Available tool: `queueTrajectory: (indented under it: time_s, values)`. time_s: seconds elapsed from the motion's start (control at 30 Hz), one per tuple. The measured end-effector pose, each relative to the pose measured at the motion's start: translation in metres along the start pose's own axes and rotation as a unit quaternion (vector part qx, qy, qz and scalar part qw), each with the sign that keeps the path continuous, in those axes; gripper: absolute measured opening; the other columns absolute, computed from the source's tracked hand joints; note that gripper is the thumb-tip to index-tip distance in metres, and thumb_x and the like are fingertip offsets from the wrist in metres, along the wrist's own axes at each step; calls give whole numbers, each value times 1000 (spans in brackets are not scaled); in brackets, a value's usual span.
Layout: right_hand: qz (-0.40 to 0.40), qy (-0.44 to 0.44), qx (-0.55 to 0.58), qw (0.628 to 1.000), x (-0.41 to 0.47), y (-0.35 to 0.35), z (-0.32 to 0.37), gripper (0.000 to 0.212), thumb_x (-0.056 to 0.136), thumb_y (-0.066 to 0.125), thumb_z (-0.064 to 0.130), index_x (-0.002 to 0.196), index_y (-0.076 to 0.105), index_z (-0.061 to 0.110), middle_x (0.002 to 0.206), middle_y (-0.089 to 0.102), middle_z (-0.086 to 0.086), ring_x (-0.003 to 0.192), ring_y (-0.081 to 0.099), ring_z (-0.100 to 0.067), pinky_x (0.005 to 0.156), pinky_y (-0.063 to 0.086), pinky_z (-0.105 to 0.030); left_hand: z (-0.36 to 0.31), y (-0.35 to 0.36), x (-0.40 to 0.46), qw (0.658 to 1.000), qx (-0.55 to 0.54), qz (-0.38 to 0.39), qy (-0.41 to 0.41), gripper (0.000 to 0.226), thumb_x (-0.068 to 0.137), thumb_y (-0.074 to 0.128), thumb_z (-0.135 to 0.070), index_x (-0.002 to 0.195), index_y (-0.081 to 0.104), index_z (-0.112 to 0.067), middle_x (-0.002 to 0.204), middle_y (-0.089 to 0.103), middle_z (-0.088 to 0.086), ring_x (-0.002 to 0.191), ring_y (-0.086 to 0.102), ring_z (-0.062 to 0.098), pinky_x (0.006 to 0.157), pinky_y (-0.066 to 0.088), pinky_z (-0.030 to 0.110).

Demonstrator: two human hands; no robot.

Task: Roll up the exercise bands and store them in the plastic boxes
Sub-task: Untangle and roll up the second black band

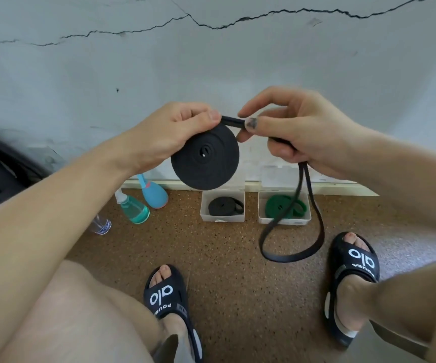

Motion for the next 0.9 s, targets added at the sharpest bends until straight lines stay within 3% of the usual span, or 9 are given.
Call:
queueTrajectory:
  time_s: [0.1, 0.27, 0.33, 0.4, 0.5, 0.63, 0.77, 0.9]
  values:
    - [-32, -22, 20, 999, -4, 4, -2, 8, 100, 62, 9, 105, 67, 13, 97, 74, -14, 44, 38, -12, 38, 27, -19, 2, -3, 4, 999, -5, -31, 14, 34, 105, 49, -34, 94, 65, -7, 84, 67, 2, 78, 62, 12, 72, 50, 23]
    - [-76, -45, 57, 994, -11, 16, -13, 20, 96, 69, 9, 113, 59, 14, 78, 64, -6, 44, 39, -15, 39, 29, -21, -1, 1, 9, 994, -57, -93, 12, 31, 109, 45, -28, 90, 65, -14, 76, 67, -5, 74, 62, 11, 69, 51, 25]
    - [-73, -42, 60, 995, -9, 15, -14, 17, 95, 69, 4, 109, 61, 11, 75, 63, -7, 44, 38, -15, 39, 28, -21, -2, 5, 8, 998, -46, -50, -3, 32, 107, 46, -32, 88, 66, -16, 77, 68, -6, 76, 64, 9, 71, 52, 25]
    - [-29, -24, 42, 998, -8, 20, -16, 14, 95, 68, 3, 105, 63, 11, 77, 66, -7, 45, 39, -14, 39, 28, -21, -2, 13, 3, 999, 5, 40, -24, 36, 100, 49, -45, 90, 71, -18, 83, 71, -5, 82, 67, 9, 74, 53, 24]
    - [29, 10, 40, 999, -6, 29, -20, 13, 96, 67, 4, 108, 65, 10, 68, 63, 0, 45, 39, -13, 37, 26, -20, 2, 19, -2, 994, 51, 85, -41, 48, 92, 50, -51, 90, 67, -6, 76, 67, -2, 70, 63, 9, 65, 49, 18]
    - [-6, 5, 63, 998, -3, 16, -8, 26, 97, 65, 5, 122, 61, 12, 70, 64, 0, 47, 41, -11, 38, 26, -20, 3, 0, 1, 1000, 9, 10, -7, 39, 95, 52, -45, 94, 69, -10, 81, 71, -1, 75, 66, 10, 69, 51, 23]
    - [-42, -10, 65, 997, -3, 4, 1, 12, 99, 64, 6, 110, 63, 10, 94, 73, -11, 46, 41, -12, 38, 25, -20, -1, -14, 3, 996, 20, -73, 36, 43, 103, 50, -39, 100, 69, -1, 96, 74, 17, 85, 67, 19, 79, 52, 35]
    - [-59, -29, 72, 995, -10, 11, -3, 15, 99, 66, 13, 114, 63, 16, 82, 67, -2, 45, 42, -13, 38, 28, -20, -9, -15, 6, 988, 14, -145, 53, 46, 104, 49, -37, 96, 66, 6, 87, 67, 13, 79, 63, 19, 76, 50, 39]
Point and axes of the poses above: each hand's wrist, its own x-axis towards the middle knuckle, its own y-axis out of the palm, z = x × y, the point moved 7 cm from there along x, towards the middle knuckle
